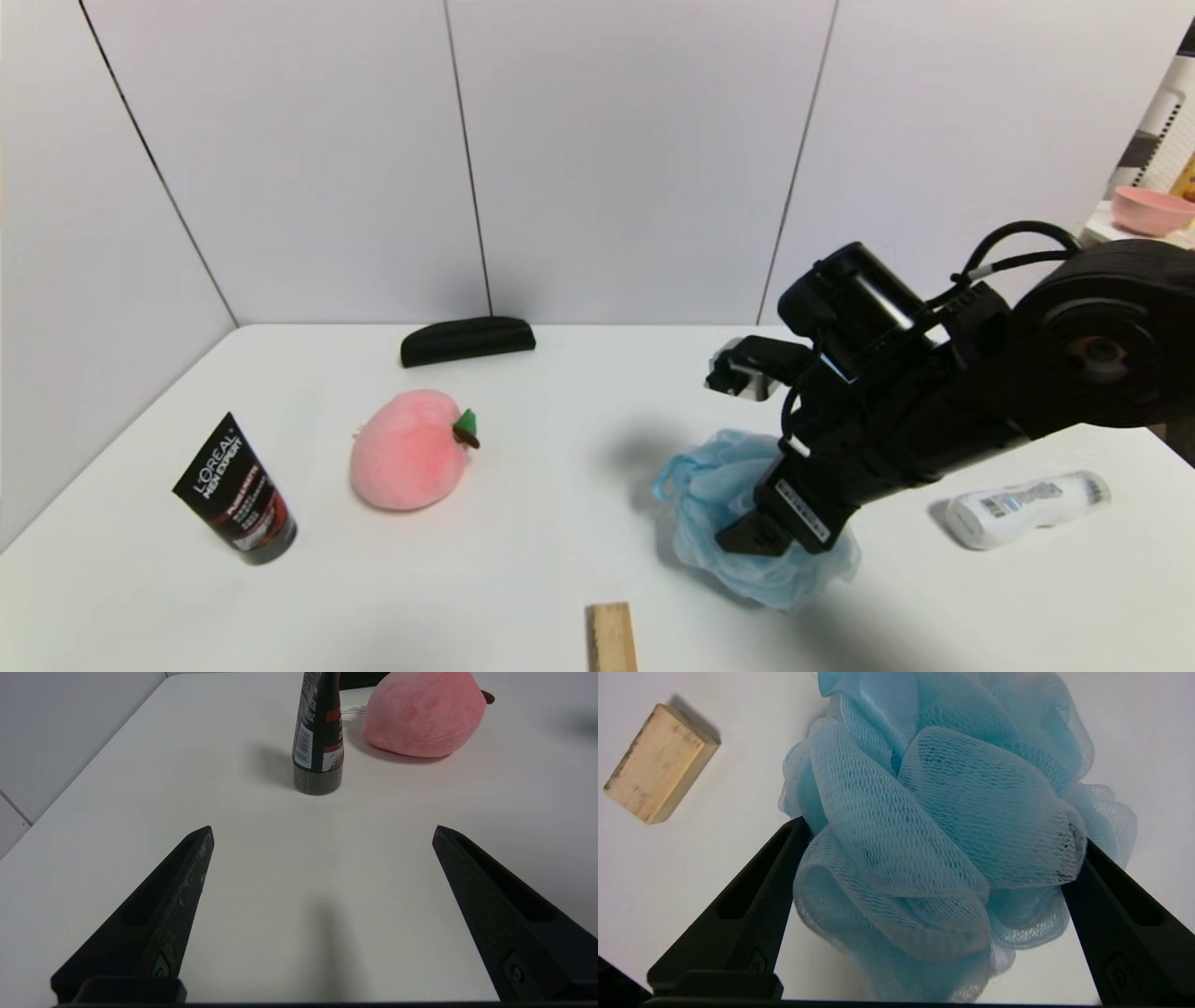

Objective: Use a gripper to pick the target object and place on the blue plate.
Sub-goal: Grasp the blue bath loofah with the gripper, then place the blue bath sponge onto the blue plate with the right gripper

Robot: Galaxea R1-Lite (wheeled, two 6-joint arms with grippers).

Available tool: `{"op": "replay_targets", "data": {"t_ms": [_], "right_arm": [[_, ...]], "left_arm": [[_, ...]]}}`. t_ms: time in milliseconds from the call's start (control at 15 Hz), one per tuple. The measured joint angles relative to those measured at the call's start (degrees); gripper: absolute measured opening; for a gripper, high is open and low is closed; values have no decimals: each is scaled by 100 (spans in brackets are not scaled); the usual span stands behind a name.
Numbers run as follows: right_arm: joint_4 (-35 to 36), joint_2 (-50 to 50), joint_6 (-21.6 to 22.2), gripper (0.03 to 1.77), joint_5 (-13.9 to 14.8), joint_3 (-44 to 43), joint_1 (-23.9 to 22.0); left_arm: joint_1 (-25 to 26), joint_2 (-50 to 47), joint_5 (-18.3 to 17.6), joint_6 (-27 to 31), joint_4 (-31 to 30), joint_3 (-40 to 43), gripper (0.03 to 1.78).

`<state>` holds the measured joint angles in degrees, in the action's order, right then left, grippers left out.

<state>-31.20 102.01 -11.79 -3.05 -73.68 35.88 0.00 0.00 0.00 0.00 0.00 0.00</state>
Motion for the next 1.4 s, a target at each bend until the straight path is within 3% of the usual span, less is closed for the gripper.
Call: {"op": "replay_targets", "data": {"t_ms": [67, 133, 400, 667, 867, 1000, 1067, 1133, 1400], "right_arm": [[55, 63, 0, 170, 62, 15, 9], [112, 121, -2, 159, 151, 50, 28], [284, 217, -24, 101, 291, 251, 59], [280, 124, -26, 65, 300, 296, 41], [262, -61, -26, 54, 291, 179, -105], [251, -215, -30, 41, 280, 23, -347], [254, -284, -33, 22, 276, -90, -493], [251, -343, -30, 14, 269, -243, -672], [267, -433, -13, 14, 232, -903, -1579]], "left_arm": [[0, 0, 0, 0, 0, 0, 169], [0, 0, 0, 2, 0, 0, 169], [0, 0, 0, 0, 0, 0, 169], [0, 0, 0, 0, 0, 0, 169], [0, 0, 0, 0, 0, 0, 169], [0, 0, 0, 0, 0, 0, 169], [0, 0, 0, 0, 0, 0, 169], [0, 0, 0, 0, 0, 0, 169], [0, 0, 0, 0, 0, 0, 169]]}}
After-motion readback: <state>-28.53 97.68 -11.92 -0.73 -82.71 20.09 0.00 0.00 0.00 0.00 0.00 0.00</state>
